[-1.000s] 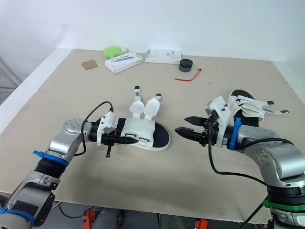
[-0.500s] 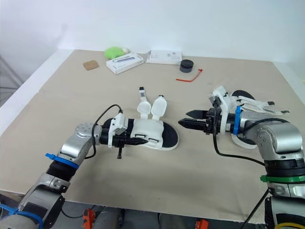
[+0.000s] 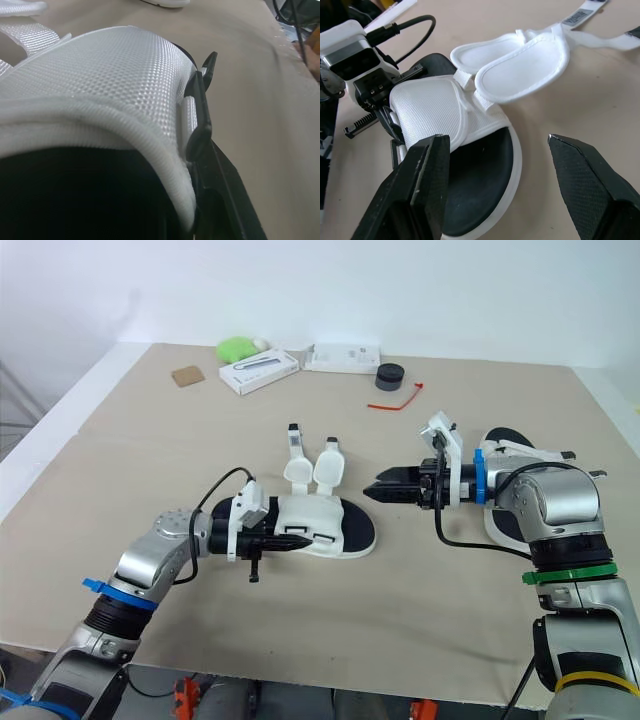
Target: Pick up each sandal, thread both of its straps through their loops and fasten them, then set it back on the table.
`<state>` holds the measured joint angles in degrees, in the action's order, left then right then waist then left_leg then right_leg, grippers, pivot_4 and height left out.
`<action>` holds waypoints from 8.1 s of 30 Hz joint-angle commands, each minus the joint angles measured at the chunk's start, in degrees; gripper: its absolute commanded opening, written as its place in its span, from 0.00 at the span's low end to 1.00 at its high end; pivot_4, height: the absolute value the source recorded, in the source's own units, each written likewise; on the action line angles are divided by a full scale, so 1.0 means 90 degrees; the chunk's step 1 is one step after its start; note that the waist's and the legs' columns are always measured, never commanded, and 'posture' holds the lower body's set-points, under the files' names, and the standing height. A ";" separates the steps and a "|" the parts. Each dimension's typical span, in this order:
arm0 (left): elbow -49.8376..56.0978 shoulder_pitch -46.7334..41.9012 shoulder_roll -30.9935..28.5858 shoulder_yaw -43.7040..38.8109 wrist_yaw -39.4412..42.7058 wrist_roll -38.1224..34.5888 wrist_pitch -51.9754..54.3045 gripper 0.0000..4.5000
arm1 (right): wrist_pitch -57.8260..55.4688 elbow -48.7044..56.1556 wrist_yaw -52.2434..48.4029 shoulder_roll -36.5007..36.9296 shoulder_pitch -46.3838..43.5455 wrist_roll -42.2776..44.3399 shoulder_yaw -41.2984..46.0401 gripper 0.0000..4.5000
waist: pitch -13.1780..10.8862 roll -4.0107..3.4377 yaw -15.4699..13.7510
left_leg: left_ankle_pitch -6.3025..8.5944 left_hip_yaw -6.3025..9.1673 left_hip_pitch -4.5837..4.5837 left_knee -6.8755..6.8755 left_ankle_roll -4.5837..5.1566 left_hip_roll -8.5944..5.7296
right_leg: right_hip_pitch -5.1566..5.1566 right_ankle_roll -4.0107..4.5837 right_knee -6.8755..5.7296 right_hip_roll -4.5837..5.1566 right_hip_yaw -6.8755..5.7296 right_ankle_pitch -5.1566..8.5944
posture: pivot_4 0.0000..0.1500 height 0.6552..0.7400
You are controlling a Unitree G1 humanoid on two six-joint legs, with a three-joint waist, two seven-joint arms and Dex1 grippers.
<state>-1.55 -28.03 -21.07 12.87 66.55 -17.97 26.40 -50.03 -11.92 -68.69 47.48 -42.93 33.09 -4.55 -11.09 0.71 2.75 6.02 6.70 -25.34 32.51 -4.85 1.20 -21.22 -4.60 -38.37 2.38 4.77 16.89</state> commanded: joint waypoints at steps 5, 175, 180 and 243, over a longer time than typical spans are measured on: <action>0.0194 0.0205 -0.0029 0.0132 -0.0114 -0.0087 0.0147 0.00 | 0.0673 0.0735 -0.0371 0.0157 0.0702 -0.0173 0.0126 0.64 | 0.0000 0.0000 -0.0001 | 0.0000 -0.0001 0.0001 0.0001 0.0000 0.0001 | 0.0001 -0.0011 0.0000 0.0000 -0.0001 0.0007 | 1.00 1.00; -0.0077 -0.0017 0.0705 -0.0077 -0.0438 0.0650 -0.4560 0.02 | 0.2736 -0.0615 -0.0984 -0.1749 0.0995 -0.2425 -0.1385 0.00 | 0.0114 0.0088 0.0181 | 0.0012 -0.0027 0.0108 -0.0022 -0.0093 0.0070 | 0.0095 0.0053 0.0020 -0.0047 0.0000 0.0024 | 1.00 1.00; -0.1474 -0.0280 0.0349 0.0266 -0.0139 0.1441 -0.7545 0.02 | 0.2730 -0.0606 -0.0935 -0.1792 0.1003 -0.2420 -0.1383 0.00 | 0.0114 0.0089 0.0176 | 0.0014 -0.0045 0.0109 -0.0017 -0.0094 0.0069 | 0.0090 0.0054 0.0022 -0.0035 0.0009 0.0022 | 1.00 1.00; 0.1878 0.1313 -0.3672 0.1234 -0.0844 -0.3682 0.0643 0.99 | 0.2700 -0.0553 -0.0996 -0.1817 0.0951 -0.2391 -0.1321 0.00 | 0.0085 0.0111 0.0229 | 0.0056 -0.0217 0.0109 -0.0015 -0.0086 0.0206 | -0.0024 0.0109 -0.0066 -0.0126 0.0118 0.0060 | 1.00 1.00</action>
<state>14.68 -16.44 -54.51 26.05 58.11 -52.67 31.04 -23.95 -15.43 -78.52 30.08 -36.57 13.41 -14.47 -10.32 1.71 4.80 6.53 4.73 -24.36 32.38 -5.63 3.04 -21.43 -3.64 -38.96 1.26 5.87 17.44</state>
